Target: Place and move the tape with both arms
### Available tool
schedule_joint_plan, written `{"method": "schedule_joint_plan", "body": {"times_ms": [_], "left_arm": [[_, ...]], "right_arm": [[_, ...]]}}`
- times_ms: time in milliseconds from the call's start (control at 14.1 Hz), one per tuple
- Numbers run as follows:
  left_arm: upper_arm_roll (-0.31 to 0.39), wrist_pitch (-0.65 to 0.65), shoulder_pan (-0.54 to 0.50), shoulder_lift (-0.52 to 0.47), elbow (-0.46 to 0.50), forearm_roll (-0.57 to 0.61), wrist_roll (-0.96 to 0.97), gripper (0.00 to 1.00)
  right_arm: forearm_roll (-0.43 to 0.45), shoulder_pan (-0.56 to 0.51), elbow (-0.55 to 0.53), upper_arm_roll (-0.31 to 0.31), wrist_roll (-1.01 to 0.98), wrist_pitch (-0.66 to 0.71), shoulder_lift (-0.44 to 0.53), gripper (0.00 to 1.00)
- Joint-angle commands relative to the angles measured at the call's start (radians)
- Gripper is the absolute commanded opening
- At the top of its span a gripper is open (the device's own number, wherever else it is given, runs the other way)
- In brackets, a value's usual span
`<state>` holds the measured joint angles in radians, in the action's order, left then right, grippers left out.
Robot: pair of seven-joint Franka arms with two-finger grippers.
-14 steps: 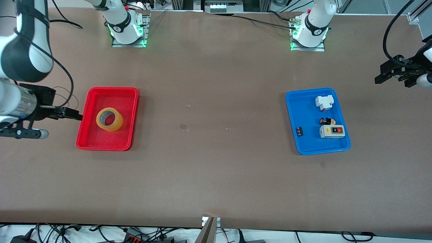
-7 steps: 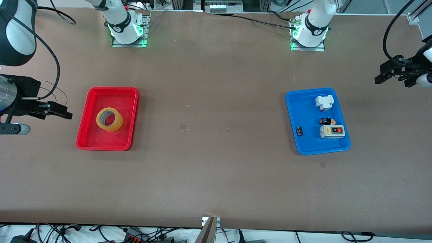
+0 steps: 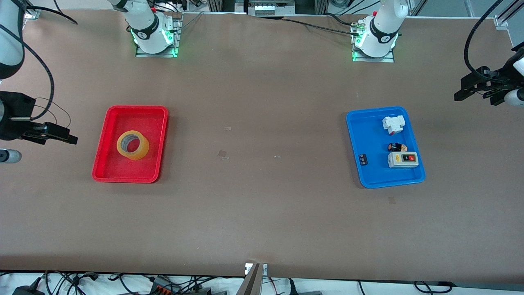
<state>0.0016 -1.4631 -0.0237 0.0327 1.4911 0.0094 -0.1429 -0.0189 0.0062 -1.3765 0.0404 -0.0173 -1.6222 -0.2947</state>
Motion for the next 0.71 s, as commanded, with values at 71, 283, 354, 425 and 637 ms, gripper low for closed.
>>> {"method": "schedule_joint_plan", "body": {"times_ms": [71, 283, 354, 425, 637], "left_arm": [[-0.003, 0.017, -0.005, -0.008, -0.002, -0.017, 0.005, 1.00], [-0.003, 0.020, -0.005, -0.010, -0.003, -0.019, 0.005, 1.00], [-0.003, 0.023, -0.005, -0.011, -0.003, -0.019, 0.005, 1.00], [-0.002, 0.023, -0.005, -0.011, -0.003, -0.017, 0.005, 1.00], [-0.002, 0.023, -0.005, -0.011, -0.006, -0.019, 0.005, 1.00]], "right_arm": [[0.020, 0.001, -0.300, -0.019, -0.009, -0.157, 0.211, 1.00], [0.020, 0.018, -0.312, -0.017, -0.004, -0.137, 0.227, 1.00], [0.020, 0.018, -0.311, -0.017, -0.004, -0.119, 0.227, 1.00], [0.020, 0.015, -0.311, -0.017, -0.003, -0.105, 0.227, 1.00], [0.020, 0.012, -0.273, -0.017, -0.010, -0.084, 0.226, 1.00]]}}
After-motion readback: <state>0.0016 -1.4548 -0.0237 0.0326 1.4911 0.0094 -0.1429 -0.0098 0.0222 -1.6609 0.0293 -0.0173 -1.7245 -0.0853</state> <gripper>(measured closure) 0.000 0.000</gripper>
